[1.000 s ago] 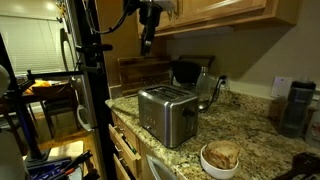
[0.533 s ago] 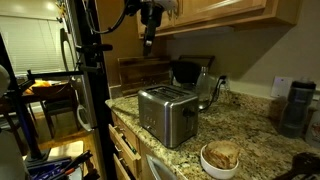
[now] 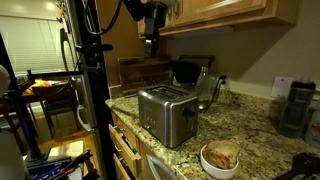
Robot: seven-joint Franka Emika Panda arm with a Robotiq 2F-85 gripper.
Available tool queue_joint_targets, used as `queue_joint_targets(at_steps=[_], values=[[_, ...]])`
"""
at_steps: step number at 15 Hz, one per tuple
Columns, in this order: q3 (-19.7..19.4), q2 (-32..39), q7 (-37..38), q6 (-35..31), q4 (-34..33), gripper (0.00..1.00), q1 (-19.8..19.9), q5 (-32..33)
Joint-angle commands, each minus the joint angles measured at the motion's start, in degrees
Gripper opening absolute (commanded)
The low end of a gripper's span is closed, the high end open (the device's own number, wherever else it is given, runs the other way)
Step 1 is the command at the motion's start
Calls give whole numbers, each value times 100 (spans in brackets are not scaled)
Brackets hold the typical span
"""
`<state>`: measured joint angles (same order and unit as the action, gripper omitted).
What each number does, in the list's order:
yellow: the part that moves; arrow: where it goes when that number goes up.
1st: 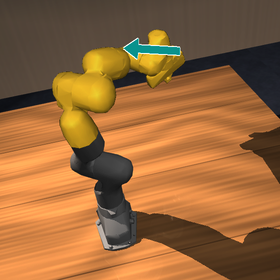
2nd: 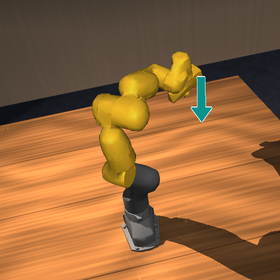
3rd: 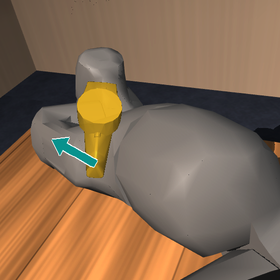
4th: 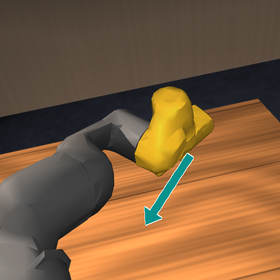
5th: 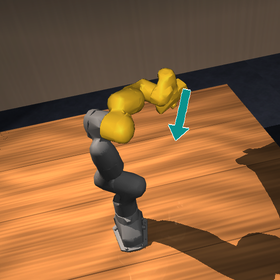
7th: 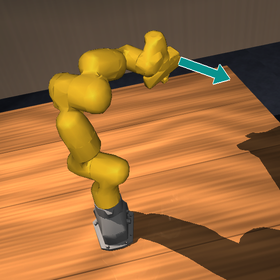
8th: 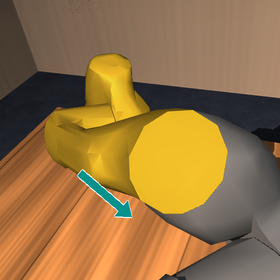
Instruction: Put one slice of bread in each of the slots on the toaster
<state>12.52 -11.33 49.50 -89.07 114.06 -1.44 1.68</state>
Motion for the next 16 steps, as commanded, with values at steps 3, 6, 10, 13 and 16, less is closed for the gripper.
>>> queue_joint_targets(at_steps=[3, 6, 10, 13, 16], values=[[-117, -156, 1535, -215, 371, 100, -22, 183], [-158, -183, 2188, -254, 510, 100, -20, 214], [-240, -201, 2819, -205, 607, 100, 11, 427], [-364, -198, 3087, -244, 624, 100, 69, 716], [-499, -105, 3230, -287, 585, 100, 140, 1046]])
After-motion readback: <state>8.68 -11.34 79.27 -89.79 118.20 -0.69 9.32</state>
